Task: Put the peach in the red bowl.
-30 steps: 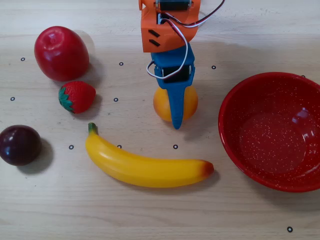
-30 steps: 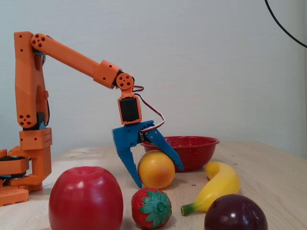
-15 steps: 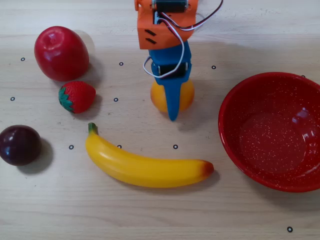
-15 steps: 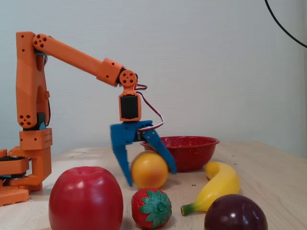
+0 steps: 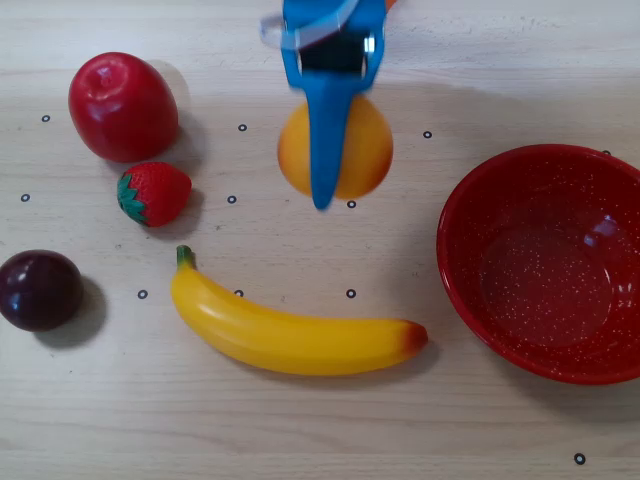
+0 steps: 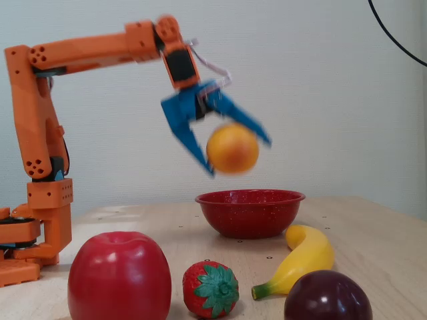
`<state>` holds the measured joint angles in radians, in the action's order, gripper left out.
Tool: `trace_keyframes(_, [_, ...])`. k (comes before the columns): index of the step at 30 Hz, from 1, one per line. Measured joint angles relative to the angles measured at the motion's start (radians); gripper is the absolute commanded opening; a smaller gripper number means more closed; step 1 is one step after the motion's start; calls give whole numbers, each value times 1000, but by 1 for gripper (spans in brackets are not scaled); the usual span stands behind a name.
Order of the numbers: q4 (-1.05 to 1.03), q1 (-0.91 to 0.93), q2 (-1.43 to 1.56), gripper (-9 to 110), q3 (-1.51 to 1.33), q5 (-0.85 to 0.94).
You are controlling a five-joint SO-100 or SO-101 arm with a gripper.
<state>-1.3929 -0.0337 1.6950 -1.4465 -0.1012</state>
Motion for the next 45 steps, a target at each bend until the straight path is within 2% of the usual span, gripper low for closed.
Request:
trace_keyframes(4, [147, 103, 75, 0, 11, 110])
trace_keyframes(9, [428, 270, 164, 0, -55, 229])
trace_keyframes(13, [627, 416, 204, 0, -233, 212])
trace_keyframes(18, [787, 557, 202, 0, -448, 72])
trace_keyframes(25, [770, 588, 11, 2, -453, -3])
trace_keyframes(34, [575, 586, -146, 48, -344, -2])
trace_keyframes(41, [534, 578, -158, 51, -259, 3])
trace_keyframes(45, [511, 548, -158, 46, -156, 43])
